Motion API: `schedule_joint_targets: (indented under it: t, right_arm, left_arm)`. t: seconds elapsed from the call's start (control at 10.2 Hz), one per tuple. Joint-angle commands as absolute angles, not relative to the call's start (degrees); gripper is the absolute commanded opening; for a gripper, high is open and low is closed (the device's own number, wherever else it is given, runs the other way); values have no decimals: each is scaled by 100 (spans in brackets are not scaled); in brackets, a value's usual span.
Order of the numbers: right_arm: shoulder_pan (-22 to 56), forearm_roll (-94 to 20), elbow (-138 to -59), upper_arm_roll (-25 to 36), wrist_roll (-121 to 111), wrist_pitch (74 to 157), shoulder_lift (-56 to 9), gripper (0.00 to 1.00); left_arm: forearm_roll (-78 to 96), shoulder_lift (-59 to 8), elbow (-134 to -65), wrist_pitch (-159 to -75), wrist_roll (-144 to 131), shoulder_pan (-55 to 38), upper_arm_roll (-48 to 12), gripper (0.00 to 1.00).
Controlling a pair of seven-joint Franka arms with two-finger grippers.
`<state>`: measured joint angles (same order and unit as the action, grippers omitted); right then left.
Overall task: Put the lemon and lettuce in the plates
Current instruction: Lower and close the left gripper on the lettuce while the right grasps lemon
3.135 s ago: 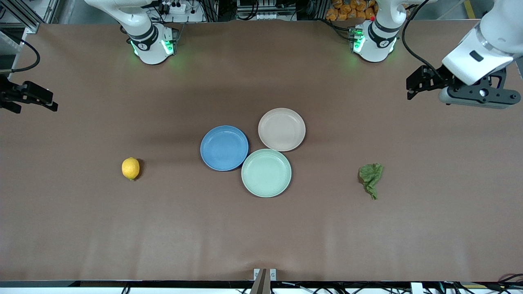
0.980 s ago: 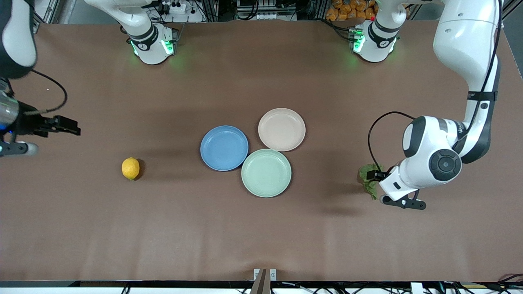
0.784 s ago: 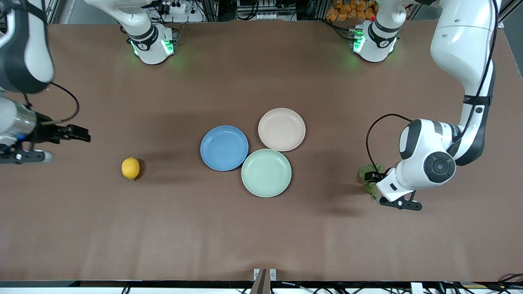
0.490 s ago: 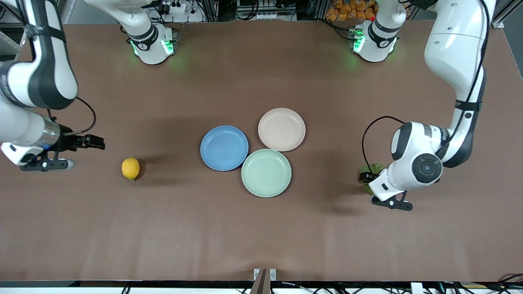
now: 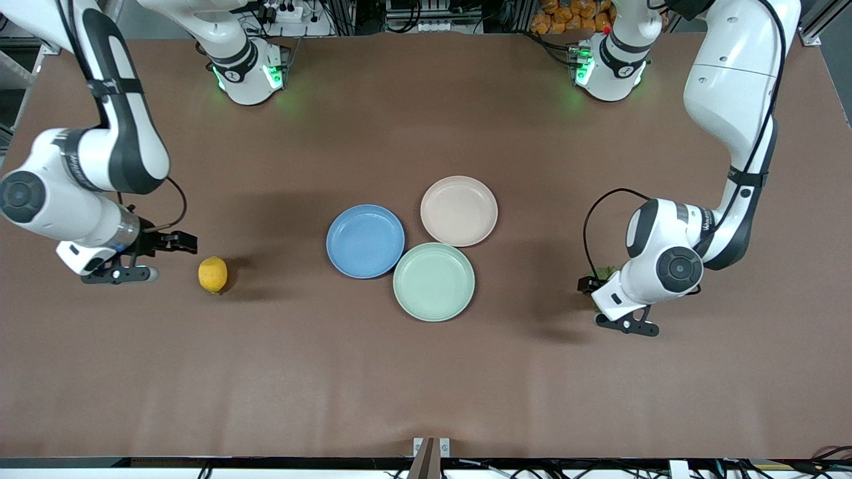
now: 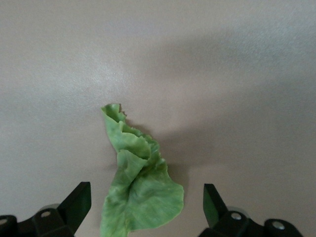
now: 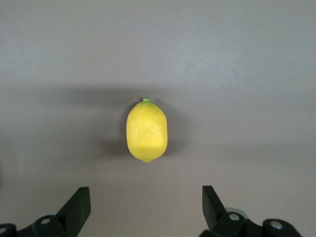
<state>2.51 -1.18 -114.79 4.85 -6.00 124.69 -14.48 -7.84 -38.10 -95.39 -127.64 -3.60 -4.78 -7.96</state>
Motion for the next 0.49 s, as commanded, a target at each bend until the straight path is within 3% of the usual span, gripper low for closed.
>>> schedule_joint_targets:
  t: [0.0,0.39]
  right_arm:
    - [308,-149,-11750,483,-501,12944,-1563,100]
    - [255,-149,-12006,483,-501,13771,-2003,100]
  left_arm:
    - [-1036,-3762,-9817,-13077,-334,-405,-800,100]
    - [-1037,-3876,-9826,-13087,-334,-396,-791,100]
